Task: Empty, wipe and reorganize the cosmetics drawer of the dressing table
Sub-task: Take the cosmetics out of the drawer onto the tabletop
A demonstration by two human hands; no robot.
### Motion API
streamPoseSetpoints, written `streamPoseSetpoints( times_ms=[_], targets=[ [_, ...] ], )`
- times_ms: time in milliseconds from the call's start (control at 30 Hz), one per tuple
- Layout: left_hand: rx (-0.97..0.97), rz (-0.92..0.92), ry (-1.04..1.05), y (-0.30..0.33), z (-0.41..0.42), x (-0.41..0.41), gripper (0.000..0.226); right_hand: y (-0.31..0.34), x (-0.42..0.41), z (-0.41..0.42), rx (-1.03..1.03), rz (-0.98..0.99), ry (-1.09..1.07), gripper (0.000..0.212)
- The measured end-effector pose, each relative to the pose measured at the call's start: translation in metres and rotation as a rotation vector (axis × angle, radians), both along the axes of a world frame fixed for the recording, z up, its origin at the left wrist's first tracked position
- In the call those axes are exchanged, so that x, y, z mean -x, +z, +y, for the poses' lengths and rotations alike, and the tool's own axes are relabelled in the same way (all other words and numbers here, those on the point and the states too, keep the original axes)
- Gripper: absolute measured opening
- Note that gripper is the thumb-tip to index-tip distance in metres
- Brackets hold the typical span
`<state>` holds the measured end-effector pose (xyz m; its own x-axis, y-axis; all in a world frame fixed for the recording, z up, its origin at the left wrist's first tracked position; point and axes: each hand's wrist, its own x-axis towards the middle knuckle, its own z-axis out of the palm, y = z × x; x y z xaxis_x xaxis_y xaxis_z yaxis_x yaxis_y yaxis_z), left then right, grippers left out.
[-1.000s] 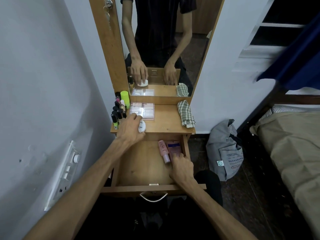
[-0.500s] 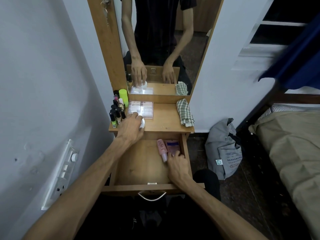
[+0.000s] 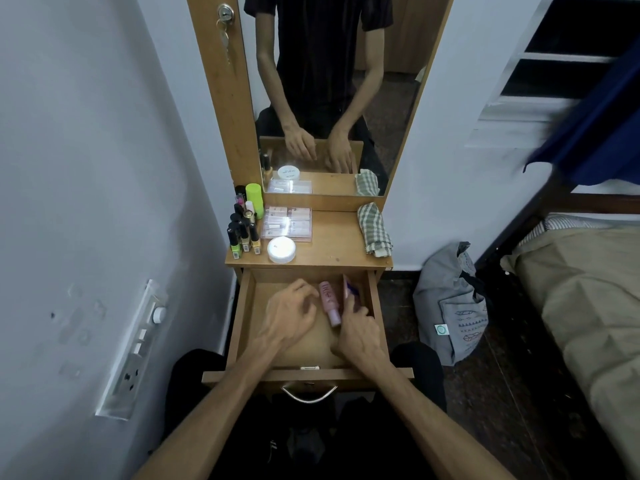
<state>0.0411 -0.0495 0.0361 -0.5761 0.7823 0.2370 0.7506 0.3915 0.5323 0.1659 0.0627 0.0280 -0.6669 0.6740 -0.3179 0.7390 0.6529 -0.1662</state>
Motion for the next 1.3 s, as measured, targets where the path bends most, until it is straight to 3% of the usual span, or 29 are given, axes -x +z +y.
streamPoseSetpoints(
  times_ms=[200,333,533,833,1300],
  targets=[
    [0.099,-0.47,0.095,-0.025,0.004,-0.032,0.027,0.023,-0.01,0.006,0.264,0.289,-0.21,0.083],
    [0.079,-0.633,0.067,-0.023,0.007,-0.043,0.032,0.039,-0.016,0.011,0.457,0.36,-0.316,0.075],
    [-0.087,-0.912,0.121,-0.016,0.01,-0.044,0.029,0.043,-0.028,0.011,0.562,0.473,-0.343,0.095],
    [-0.263,-1.03,0.111,0.011,0.0,-0.046,0.019,0.056,-0.046,0.003,0.553,0.596,-0.251,0.077],
    [-0.448,-1.155,0.089,0.053,0.016,-0.03,0.025,0.084,-0.027,0.009,0.51,0.799,-0.167,0.061]
  ],
)
